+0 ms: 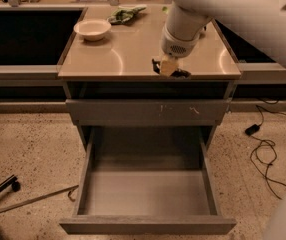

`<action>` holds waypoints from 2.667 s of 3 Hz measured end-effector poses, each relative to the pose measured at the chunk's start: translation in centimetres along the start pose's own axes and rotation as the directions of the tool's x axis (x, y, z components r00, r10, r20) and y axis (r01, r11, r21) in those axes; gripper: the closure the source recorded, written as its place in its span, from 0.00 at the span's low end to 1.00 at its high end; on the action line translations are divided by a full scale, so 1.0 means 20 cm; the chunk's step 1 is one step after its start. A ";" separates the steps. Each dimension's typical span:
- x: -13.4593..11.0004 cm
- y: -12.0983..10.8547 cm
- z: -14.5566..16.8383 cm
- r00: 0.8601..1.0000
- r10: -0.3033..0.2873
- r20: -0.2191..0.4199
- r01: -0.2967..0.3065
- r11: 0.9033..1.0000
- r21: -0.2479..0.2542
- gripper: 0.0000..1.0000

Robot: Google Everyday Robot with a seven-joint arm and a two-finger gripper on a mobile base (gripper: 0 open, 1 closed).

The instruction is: Place rxbar chocolate into middle drawer

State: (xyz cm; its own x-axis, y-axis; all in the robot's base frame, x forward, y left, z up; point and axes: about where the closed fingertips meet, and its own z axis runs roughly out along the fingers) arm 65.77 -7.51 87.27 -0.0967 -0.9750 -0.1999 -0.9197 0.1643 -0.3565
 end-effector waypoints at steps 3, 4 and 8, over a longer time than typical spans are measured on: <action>0.03 0.50 0.29 0.996 0.028 0.079 -0.014 0.984 -0.180 1.00; 0.06 0.51 0.39 0.995 0.050 0.085 -0.036 0.986 -0.162 1.00; 0.22 0.90 1.02 0.973 0.177 0.150 -0.144 0.967 -0.208 1.00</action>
Offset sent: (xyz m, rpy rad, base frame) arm -0.0961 0.0331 -0.1298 0.1574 0.2464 0.0836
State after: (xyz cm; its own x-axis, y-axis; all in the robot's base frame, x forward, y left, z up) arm 56.64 -5.76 61.31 -0.1999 -0.8969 -0.3944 -0.9551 0.2683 -0.1260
